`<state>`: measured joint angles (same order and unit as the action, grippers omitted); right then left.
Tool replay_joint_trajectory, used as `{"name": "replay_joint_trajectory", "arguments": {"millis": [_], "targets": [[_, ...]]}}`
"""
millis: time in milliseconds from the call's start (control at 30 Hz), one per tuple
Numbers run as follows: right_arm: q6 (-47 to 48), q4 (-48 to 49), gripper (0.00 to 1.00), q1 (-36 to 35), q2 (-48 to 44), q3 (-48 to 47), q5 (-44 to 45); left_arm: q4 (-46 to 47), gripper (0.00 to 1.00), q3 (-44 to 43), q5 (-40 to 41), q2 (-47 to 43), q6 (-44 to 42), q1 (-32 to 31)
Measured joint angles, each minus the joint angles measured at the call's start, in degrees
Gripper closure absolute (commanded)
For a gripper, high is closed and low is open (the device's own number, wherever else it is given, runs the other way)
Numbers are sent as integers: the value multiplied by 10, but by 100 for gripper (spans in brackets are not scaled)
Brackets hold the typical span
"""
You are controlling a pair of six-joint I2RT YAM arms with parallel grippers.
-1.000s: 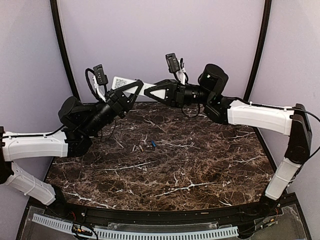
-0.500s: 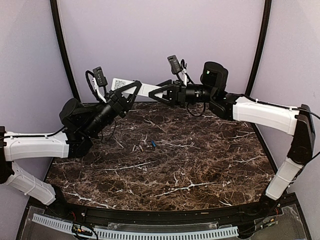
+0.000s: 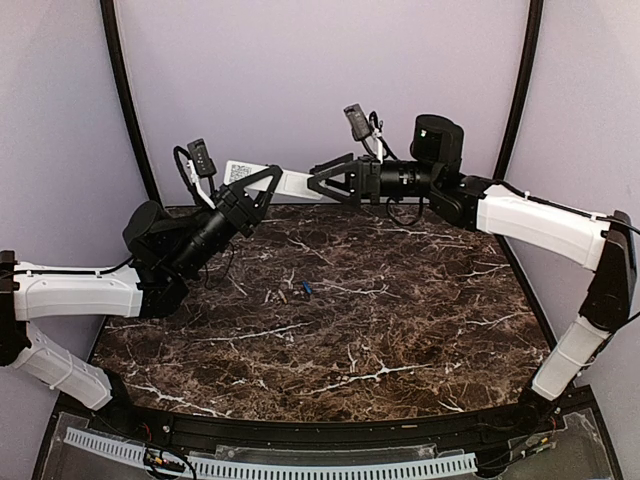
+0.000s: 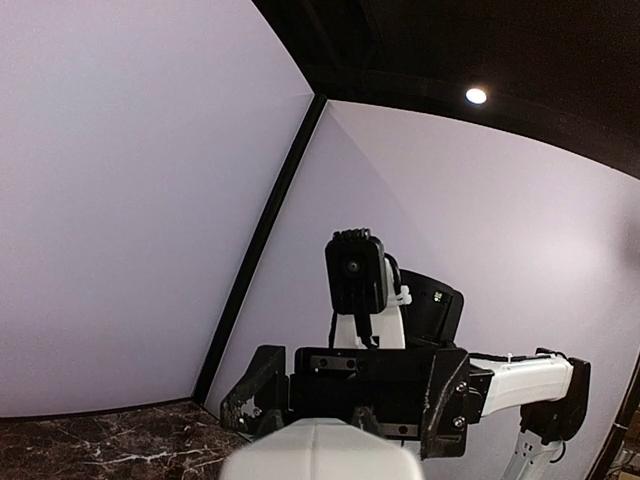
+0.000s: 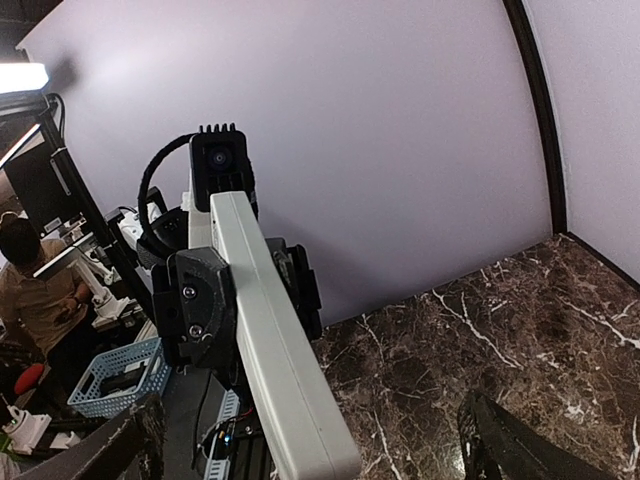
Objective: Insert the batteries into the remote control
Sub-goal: Remove the battery cover from the remote control.
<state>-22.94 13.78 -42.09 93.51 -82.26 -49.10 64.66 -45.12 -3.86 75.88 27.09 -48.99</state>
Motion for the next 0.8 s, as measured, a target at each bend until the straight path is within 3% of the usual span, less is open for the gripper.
{"name": "replay_joint_trajectory", "arguments": {"millis": [200, 567, 700, 800], "targets": [[-33, 31, 11, -19, 15, -14, 28, 4, 100, 0, 0, 7, 0, 0], [-54, 61, 67, -37, 55, -40, 37, 5, 100, 0, 0, 11, 1, 3], [-48, 70, 80, -36, 59, -40, 18, 15, 100, 4, -2, 11, 26, 7], [-38, 81, 83, -35, 56, -40, -4, 30, 100, 4, -11, 10, 42, 9]]}}
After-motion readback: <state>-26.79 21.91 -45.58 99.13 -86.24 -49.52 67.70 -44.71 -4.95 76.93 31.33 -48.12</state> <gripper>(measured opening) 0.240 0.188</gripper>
